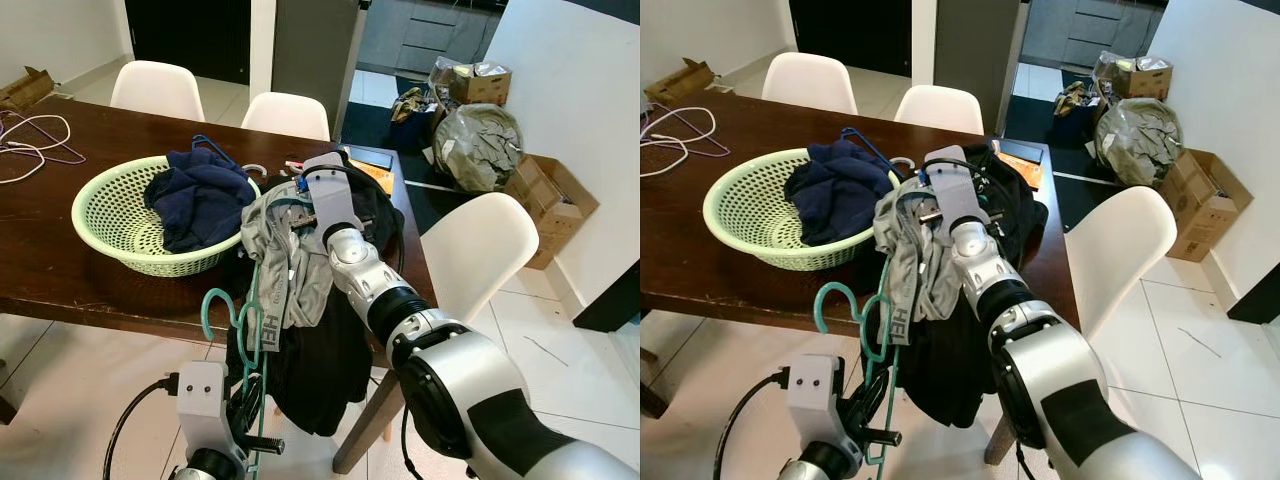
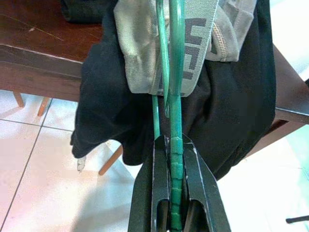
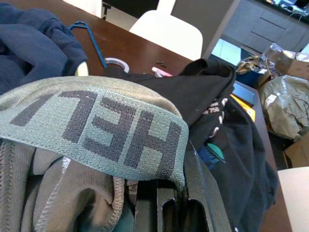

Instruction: Hang hanger

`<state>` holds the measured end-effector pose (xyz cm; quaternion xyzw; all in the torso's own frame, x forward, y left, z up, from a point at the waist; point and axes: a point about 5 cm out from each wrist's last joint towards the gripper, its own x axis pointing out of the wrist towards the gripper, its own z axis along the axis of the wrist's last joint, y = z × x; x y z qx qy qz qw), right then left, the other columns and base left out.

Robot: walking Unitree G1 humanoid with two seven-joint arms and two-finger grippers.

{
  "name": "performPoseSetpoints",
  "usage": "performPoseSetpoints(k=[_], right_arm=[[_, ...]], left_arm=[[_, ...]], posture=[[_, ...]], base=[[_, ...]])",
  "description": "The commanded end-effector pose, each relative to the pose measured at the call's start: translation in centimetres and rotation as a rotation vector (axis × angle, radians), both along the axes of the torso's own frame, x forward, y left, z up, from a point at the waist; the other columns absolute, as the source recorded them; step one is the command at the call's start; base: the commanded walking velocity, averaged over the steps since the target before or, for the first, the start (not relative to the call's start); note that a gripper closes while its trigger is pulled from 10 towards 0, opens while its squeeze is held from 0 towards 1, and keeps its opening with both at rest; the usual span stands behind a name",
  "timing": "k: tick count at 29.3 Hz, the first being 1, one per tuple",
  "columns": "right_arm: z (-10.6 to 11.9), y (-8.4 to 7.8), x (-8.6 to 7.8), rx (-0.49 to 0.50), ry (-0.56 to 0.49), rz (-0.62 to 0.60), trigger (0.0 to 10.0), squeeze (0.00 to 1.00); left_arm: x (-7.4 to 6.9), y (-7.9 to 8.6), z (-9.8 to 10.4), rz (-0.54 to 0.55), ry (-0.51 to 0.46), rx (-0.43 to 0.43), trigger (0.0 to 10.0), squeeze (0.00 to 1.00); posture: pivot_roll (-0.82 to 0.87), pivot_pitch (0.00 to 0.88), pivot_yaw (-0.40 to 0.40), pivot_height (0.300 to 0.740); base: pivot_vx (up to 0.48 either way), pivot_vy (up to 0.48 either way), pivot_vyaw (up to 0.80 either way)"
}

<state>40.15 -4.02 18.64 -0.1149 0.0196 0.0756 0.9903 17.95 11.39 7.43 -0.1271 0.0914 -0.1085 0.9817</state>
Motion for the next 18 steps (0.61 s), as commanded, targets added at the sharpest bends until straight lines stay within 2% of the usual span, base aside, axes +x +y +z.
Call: performPoseSetpoints(k=[1, 6, 8, 9, 11, 12, 13, 14, 15, 16, 18], right_arm=[[0.16, -0.42, 0.2, 0.015, 0.014, -0.027, 10.0, 0.07], [0.19, -0.51, 0.22, 0.032, 0.017, -0.04, 10.0, 0.13], [0.34, -0.47, 0.26, 0.039, 0.016, -0.04, 10.0, 0.19], [0.34, -0.47, 0.26, 0.039, 0.016, -0.04, 10.0, 0.19], [0.52, -0.34, 0.28, 0.047, 0.014, -0.037, 10.0, 0.35], [0.57, -0.3, 0.29, 0.05, 0.013, -0.036, 10.0, 0.35], [0.63, -0.28, 0.3, 0.055, 0.013, -0.037, 10.0, 0.84], [0.63, -0.28, 0.3, 0.055, 0.013, -0.037, 10.0, 0.84], [0.67, -0.28, 0.31, 0.059, 0.013, -0.038, 10.0, 0.95], [0.7, -0.28, 0.32, 0.063, 0.012, -0.039, 10.0, 1.0], [0.73, -0.27, 0.32, 0.068, 0.012, -0.04, 10.0, 1.0]], left_arm=[[0.17, -0.04, 0.37, -0.001, -0.018, -0.015, 10.0, 0.0], [0.33, 0.1, 0.35, 0.001, -0.019, -0.011, 10.0, 0.0], [0.42, 0.17, 0.37, 0.003, -0.022, -0.009, 10.0, 0.0], [0.42, 0.17, 0.37, 0.003, -0.022, -0.009, 10.0, 0.0], [0.54, 0.27, 0.38, 0.005, -0.024, -0.008, 10.0, 0.0], [0.58, 0.31, 0.38, 0.006, -0.025, -0.008, 10.0, 0.0], [0.63, 0.34, 0.38, 0.006, -0.026, -0.007, 10.0, 0.0], [0.63, 0.34, 0.38, 0.006, -0.026, -0.007, 10.0, 0.0], [0.67, 0.36, 0.39, 0.007, -0.026, -0.007, 10.0, 0.0], [0.71, 0.37, 0.4, 0.007, -0.027, -0.007, 10.0, 0.0], [0.79, 0.4, 0.4, 0.007, -0.028, -0.007, 10.0, 0.0]], posture=[[0.22, 0.0, -0.132, 0.74], [0.22, 0.0, -0.131, 0.74], [0.22, 0.0, -0.131, 0.74], [0.22, 0.0, -0.131, 0.74], [0.23, 0.0, -0.132, 0.74], [0.23, 0.0, -0.132, 0.74], [0.23, 0.0, -0.131, 0.74], [0.23, 0.0, -0.131, 0.74], [0.23, 0.0, -0.131, 0.74], [0.23, 0.0, -0.131, 0.74], [0.23, 0.0, -0.13, 0.74]], base=[[0.0, 0.0, 0.0], [0.0, 0.0, 0.0], [0.0, 0.0, 0.0], [0.0, 0.0, 0.0], [0.0, 0.0, 0.0], [0.0, 0.0, 0.0], [0.0, 0.0, 0.0], [0.0, 0.0, 0.0], [0.0, 0.0, 0.0], [0.0, 0.0, 0.0], [0.0, 0.0, 0.0]])
